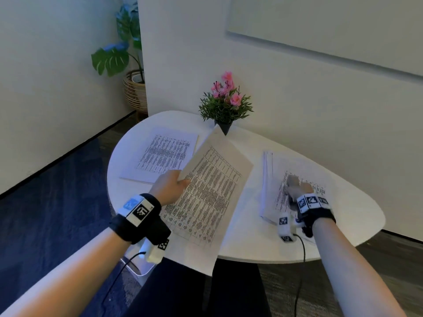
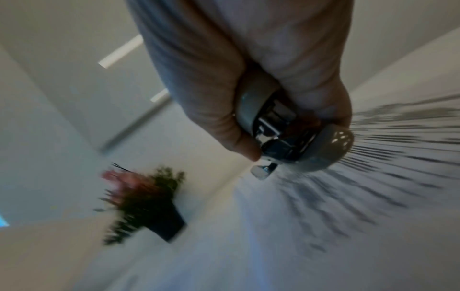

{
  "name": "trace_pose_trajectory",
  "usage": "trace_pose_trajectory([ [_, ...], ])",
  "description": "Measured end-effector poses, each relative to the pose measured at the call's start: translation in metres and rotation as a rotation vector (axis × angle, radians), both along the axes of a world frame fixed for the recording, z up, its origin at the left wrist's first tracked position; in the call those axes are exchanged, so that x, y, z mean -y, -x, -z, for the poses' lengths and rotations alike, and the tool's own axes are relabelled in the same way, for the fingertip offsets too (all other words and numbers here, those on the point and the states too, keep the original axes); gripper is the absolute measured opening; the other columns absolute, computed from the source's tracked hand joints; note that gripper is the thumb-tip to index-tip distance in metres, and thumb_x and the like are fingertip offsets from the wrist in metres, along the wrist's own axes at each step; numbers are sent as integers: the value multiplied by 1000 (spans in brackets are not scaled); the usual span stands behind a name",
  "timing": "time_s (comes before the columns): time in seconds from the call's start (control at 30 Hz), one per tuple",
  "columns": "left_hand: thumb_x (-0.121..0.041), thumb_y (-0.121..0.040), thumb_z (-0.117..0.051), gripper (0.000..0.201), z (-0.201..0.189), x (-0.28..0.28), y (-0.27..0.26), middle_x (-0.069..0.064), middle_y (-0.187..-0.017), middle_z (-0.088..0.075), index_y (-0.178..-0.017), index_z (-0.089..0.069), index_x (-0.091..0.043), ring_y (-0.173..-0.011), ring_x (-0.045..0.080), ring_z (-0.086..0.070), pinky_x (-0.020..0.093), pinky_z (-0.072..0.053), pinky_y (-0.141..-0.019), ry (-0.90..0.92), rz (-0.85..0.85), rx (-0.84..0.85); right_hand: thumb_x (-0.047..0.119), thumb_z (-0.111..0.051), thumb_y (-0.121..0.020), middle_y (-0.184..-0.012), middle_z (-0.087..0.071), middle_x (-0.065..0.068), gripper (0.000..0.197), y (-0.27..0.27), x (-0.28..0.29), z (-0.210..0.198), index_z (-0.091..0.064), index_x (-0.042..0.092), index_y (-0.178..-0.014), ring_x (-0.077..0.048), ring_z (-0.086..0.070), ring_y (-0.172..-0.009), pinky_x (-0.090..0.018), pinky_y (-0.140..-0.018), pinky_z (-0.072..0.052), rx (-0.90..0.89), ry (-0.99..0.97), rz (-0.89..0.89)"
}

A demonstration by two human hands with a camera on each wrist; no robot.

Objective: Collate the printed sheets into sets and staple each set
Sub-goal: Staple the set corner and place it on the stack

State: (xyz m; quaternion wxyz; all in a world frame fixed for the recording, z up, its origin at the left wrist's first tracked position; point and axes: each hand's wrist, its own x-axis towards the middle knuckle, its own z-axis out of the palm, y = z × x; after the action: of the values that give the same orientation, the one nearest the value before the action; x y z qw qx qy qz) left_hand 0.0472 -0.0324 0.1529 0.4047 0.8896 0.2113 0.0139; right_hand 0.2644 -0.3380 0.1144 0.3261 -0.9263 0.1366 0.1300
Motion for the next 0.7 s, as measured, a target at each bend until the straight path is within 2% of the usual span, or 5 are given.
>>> trace_pose_trajectory([
  [0.2,-24,-93,-59,23,-1,-14,-5,1,-60,-45,-73,-55,-15,-50,16,-40,24,-34,-48,92,-94,151,40,-59,-89,-56,-50,-11,50,12,16,28,-51,0,-60,-18,-44,-48,-26,-48,-38,43,167,15],
  [0.33,-28,-92,-61,18,-3,-19,-12,6,-68,-53,-88,-65,-10,-57,20,-48,28,-41,-54,178,-182,250,57,-42,-92,-129,-54,-12,56,33,-21,3,-56,13,-124,-28,-54,-113,-47,-99,-42,253,84,-127],
  [0.4,-28,-92,-61,15,-6,-22,-15,9,-82,-66,-94,-65,-14,-72,24,-62,36,-53,-67,301,-234,330,60,-37,-93,-130,-52,2,53,58,-55,-9,-52,20,-124,-19,-51,-114,-43,-102,-40,143,-271,-323],
  [0.53,-25,-97,-52,17,-4,-39,-19,6,-99,-70,-107,-62,-15,-87,19,-68,36,-55,-76,467,-356,457,47,-49,-94,-113,-67,-5,41,99,-116,-1,-57,15,-119,-23,-65,-98,-43,-82,-56,-288,-637,-544],
  [0.7,-17,-98,-48,22,31,-96,-9,8,-103,-68,-113,-62,-10,-90,22,-66,36,-55,-78,485,-598,531,17,-35,-102,-79,-47,-8,18,90,-163,0,-46,6,-92,-20,-43,-59,-27,-51,-43,-12,-378,-662],
])
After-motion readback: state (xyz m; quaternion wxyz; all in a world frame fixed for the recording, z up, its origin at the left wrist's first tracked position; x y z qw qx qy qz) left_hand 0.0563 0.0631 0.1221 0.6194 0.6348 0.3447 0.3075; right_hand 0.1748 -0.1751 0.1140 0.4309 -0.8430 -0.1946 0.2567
